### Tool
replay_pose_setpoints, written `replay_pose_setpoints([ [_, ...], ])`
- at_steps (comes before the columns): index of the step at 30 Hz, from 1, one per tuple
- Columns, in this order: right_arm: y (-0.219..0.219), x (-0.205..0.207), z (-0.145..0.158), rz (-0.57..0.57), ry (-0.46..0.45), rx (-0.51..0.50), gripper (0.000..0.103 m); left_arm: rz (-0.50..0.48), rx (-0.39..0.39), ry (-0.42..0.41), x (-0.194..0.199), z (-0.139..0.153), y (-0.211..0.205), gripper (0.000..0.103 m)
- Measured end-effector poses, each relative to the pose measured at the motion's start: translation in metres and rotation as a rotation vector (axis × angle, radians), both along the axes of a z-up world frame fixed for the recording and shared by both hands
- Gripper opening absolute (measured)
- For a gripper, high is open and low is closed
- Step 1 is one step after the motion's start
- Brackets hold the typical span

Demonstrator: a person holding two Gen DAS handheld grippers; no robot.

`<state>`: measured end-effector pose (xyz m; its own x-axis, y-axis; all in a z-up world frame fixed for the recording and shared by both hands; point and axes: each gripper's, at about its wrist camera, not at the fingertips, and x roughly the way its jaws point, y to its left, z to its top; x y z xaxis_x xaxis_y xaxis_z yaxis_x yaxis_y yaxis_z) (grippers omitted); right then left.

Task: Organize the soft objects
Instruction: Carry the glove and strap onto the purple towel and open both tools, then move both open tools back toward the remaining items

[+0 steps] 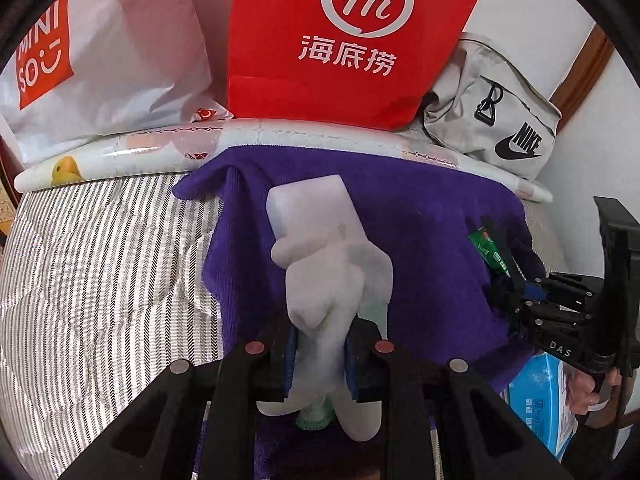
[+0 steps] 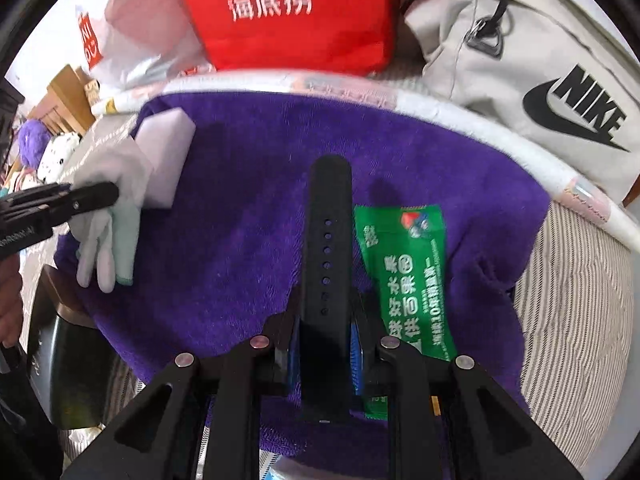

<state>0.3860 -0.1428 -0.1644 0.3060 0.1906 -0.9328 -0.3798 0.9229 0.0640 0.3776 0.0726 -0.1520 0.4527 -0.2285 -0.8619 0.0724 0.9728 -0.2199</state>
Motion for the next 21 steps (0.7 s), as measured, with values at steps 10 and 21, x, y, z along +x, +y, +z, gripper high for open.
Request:
replay_pose_setpoints([
  [10, 0.006, -0.001, -0.005, 0.041, 0.032, -0.054, 0.034, -0.018, 0.016, 0.020, -0.002, 0.001, 0.000, 0.027],
  [21, -0.002, -0.017, 0.027, -0.003, -0.035, -0.022, 0.059, 0.009, 0.051, 0.009, -0.022, 0.021, 0.005, 0.057],
])
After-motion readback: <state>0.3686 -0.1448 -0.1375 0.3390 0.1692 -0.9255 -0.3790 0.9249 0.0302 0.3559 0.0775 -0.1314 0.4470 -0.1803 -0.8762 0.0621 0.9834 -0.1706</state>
